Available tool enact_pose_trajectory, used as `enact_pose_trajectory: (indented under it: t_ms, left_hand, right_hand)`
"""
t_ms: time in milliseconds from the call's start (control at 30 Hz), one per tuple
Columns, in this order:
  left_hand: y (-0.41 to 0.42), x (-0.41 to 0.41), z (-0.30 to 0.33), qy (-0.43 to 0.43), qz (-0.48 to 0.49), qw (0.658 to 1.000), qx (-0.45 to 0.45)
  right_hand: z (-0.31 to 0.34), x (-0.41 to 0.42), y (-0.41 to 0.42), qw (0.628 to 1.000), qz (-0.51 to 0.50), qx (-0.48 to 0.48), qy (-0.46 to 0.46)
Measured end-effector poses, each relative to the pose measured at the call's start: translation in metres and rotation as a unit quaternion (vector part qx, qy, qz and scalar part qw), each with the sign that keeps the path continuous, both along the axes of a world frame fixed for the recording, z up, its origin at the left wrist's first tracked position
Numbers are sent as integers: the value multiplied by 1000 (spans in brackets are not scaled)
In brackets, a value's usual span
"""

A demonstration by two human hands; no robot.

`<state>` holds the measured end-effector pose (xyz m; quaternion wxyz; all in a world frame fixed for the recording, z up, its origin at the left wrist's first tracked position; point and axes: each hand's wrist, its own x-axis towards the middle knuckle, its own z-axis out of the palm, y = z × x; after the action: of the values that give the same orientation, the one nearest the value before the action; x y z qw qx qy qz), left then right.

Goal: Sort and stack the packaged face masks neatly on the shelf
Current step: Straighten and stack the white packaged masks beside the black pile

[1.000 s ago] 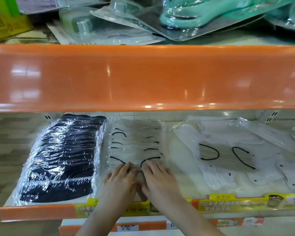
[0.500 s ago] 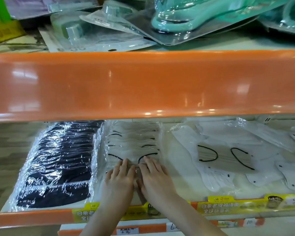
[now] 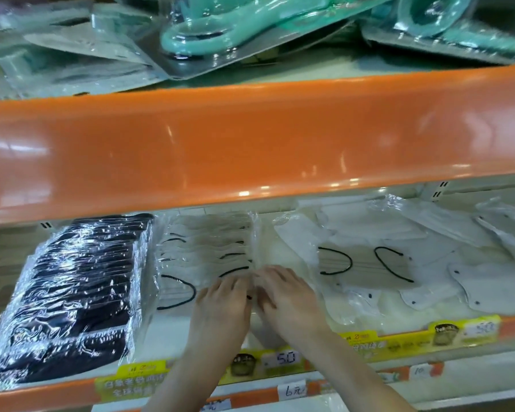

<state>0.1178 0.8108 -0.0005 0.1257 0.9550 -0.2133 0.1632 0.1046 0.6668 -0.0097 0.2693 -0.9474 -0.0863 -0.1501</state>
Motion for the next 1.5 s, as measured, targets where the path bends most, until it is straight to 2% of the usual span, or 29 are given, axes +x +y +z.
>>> enact_pose_trajectory:
  t_ms: [200, 367, 500, 633, 833, 1067, 1367, 1500]
  left_hand:
    - [-80, 3, -6, -5, -81, 997, -11]
    - [-137, 8, -16, 30, -136, 990, 33]
    - [-165, 15, -24, 85, -136, 982, 98]
    - [-175, 12, -29, 65, -129, 984, 105]
    - [-179, 4, -27, 29, -111, 991, 71]
    - [-184, -2, -31, -10, -93, 989, 117]
    - [-181, -1, -20, -54, -95, 993, 46]
    - [-164, 0, -10, -100, -93, 991, -3]
  right_hand:
    - [-4, -17, -70, 995, -86, -24, -43]
    - [-4, -29, -128, 985, -151, -89, 10]
    - [-9, -34, -165, 969, -197, -136, 61]
    - [-19, -41, -187, 966, -192, -153, 78]
    - [-25, -45, -195, 972, -176, -147, 42]
    - [-29, -44, -196, 968, -182, -170, -18]
    - [-22, -44, -199, 975, -161, -120, -93]
    - [-11, -41, -185, 979, -134, -88, -125]
